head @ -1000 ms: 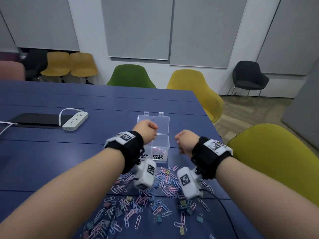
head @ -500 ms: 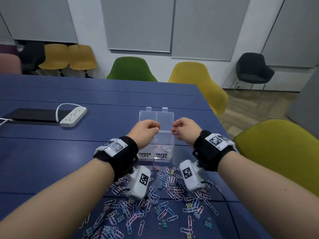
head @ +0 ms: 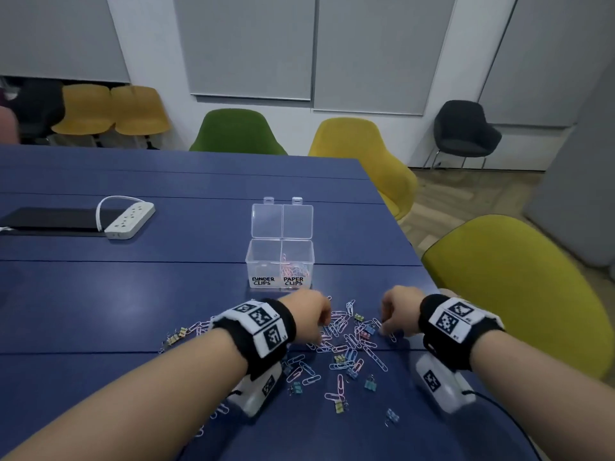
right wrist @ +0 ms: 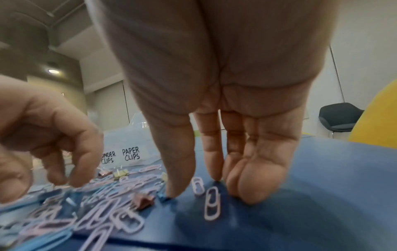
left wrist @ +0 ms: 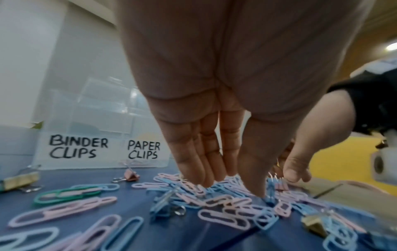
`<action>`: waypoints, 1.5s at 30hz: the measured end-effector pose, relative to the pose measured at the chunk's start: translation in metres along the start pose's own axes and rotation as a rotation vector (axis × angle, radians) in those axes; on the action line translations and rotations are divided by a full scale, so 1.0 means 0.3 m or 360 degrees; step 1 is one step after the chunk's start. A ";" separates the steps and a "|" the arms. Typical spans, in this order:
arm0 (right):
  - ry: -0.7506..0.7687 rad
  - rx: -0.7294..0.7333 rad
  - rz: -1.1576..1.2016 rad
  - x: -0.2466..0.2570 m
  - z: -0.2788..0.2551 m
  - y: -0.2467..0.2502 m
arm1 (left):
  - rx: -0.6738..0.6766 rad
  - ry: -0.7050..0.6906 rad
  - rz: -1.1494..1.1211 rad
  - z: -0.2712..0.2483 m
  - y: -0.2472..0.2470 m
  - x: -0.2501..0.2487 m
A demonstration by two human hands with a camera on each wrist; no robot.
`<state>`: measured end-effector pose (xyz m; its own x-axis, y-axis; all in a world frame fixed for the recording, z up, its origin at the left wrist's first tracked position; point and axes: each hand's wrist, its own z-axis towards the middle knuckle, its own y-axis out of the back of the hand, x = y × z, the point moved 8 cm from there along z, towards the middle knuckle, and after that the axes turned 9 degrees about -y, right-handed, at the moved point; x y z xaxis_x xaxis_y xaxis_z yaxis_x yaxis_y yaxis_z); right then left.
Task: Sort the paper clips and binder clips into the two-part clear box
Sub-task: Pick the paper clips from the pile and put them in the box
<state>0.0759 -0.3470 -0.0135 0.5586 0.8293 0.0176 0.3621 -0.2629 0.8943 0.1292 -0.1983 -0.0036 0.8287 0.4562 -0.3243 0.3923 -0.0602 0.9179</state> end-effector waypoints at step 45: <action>0.0054 0.0065 0.0717 0.049 -0.149 -0.131 | -0.0781 0.0484 -0.1053 -0.225 -0.045 0.157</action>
<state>0.0367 -0.3025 -0.0284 0.6427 0.6432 0.4163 0.1181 -0.6201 0.7756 0.1360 -0.1160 -0.0158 0.3222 0.4836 -0.8138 0.4804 0.6572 0.5808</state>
